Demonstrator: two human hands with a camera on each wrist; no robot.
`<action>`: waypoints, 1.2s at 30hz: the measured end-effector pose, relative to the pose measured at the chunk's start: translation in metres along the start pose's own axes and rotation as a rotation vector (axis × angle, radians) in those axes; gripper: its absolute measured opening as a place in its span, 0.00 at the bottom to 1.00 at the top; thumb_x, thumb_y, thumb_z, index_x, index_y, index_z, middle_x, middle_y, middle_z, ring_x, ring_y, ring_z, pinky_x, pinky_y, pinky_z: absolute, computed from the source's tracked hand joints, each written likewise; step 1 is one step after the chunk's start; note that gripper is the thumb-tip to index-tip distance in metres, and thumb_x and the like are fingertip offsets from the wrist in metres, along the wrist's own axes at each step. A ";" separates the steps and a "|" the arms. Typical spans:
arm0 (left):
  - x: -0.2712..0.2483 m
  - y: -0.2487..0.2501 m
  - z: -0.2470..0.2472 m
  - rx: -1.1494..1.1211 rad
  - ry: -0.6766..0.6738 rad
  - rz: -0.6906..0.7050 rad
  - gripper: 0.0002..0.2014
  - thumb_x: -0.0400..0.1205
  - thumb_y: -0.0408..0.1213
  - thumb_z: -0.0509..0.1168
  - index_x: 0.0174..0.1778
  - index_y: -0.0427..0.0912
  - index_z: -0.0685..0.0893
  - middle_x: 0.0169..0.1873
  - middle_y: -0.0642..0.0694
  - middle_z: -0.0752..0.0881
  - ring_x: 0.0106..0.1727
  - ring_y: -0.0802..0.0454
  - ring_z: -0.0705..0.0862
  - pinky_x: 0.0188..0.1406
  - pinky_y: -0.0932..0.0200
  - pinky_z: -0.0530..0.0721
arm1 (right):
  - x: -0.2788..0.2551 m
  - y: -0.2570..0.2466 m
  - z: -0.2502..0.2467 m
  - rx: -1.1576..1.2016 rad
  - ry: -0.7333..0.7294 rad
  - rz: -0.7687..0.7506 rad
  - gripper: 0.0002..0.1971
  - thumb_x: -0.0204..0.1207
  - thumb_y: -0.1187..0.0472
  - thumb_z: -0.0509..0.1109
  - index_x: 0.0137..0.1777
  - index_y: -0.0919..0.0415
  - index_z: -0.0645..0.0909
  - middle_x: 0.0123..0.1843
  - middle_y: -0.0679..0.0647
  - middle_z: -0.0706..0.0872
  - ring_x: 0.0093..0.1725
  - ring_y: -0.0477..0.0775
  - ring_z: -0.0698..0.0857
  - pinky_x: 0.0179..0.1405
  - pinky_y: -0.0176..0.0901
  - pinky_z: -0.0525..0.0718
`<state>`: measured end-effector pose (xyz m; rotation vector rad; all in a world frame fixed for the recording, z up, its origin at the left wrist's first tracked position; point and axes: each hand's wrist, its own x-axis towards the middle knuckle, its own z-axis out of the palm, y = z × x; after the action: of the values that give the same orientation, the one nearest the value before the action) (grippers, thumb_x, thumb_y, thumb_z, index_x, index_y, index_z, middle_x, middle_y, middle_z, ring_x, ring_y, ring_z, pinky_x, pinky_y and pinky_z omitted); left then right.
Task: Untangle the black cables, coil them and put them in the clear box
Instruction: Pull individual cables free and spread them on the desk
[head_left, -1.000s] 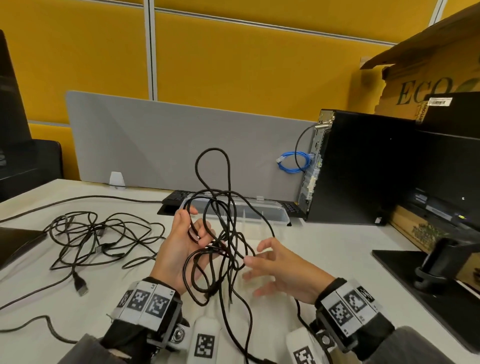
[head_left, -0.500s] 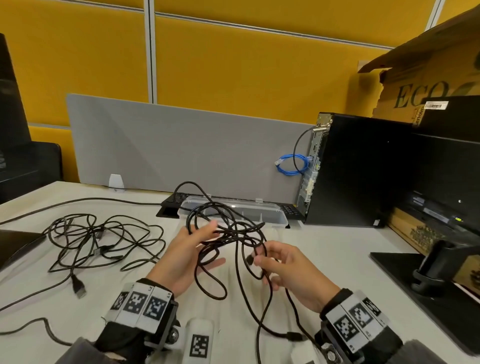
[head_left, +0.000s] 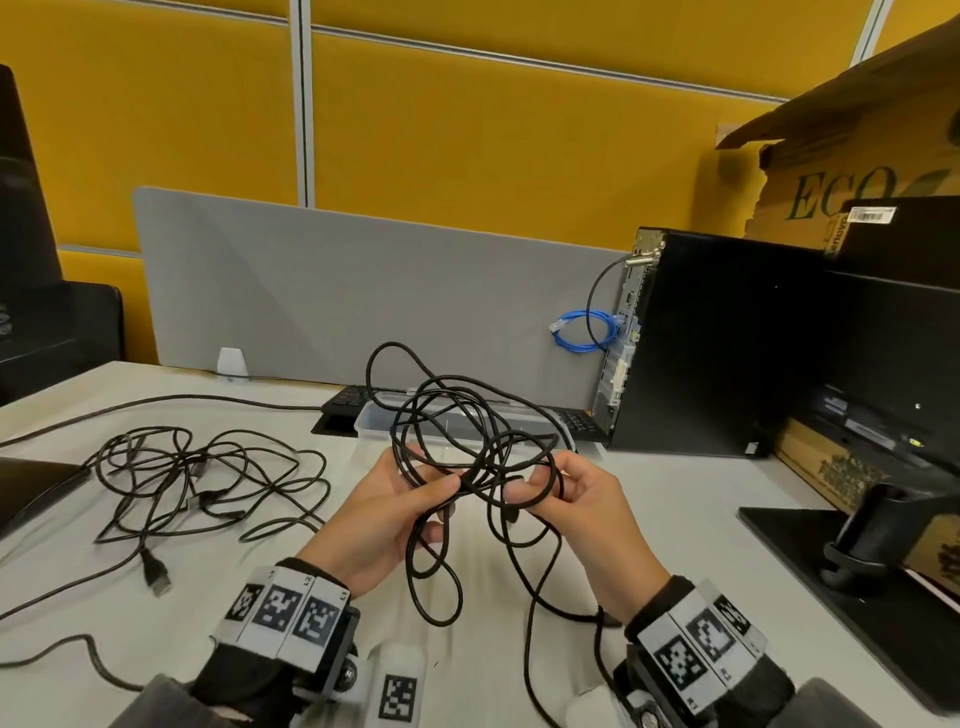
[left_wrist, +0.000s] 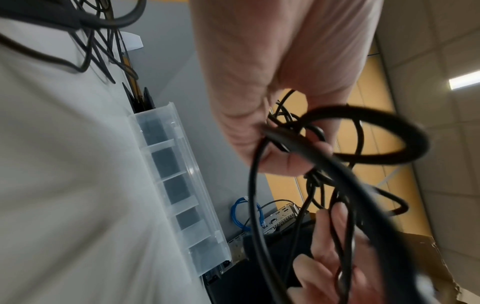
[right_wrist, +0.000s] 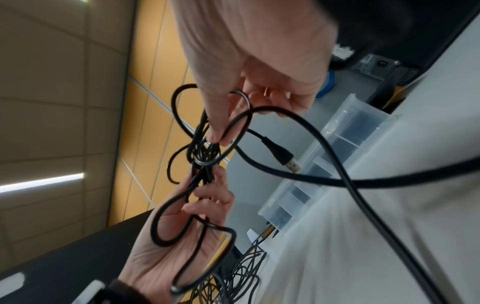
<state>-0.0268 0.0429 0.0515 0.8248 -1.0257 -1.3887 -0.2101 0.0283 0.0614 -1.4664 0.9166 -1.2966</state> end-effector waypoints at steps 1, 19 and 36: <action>-0.001 0.001 0.001 0.003 -0.005 0.011 0.14 0.76 0.25 0.65 0.50 0.45 0.71 0.35 0.48 0.86 0.26 0.55 0.78 0.21 0.63 0.73 | 0.000 -0.001 0.003 -0.008 -0.006 -0.007 0.11 0.65 0.71 0.78 0.38 0.63 0.77 0.34 0.59 0.85 0.35 0.50 0.87 0.35 0.28 0.81; -0.002 0.004 0.002 0.045 0.132 0.193 0.08 0.81 0.27 0.62 0.54 0.41 0.79 0.39 0.46 0.89 0.36 0.57 0.86 0.29 0.64 0.83 | 0.005 -0.041 0.034 -1.228 -0.144 -0.400 0.15 0.79 0.41 0.59 0.61 0.41 0.81 0.54 0.41 0.81 0.52 0.43 0.80 0.46 0.38 0.80; 0.011 0.009 -0.033 0.102 0.607 0.149 0.09 0.86 0.40 0.51 0.45 0.45 0.75 0.30 0.48 0.76 0.26 0.54 0.69 0.23 0.63 0.64 | 0.034 -0.134 -0.068 -1.154 0.420 -0.510 0.15 0.80 0.43 0.60 0.40 0.51 0.81 0.31 0.48 0.81 0.33 0.47 0.79 0.31 0.42 0.78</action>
<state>0.0064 0.0287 0.0490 1.1316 -0.6669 -0.8768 -0.2781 0.0215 0.1992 -2.4641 1.8360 -1.5450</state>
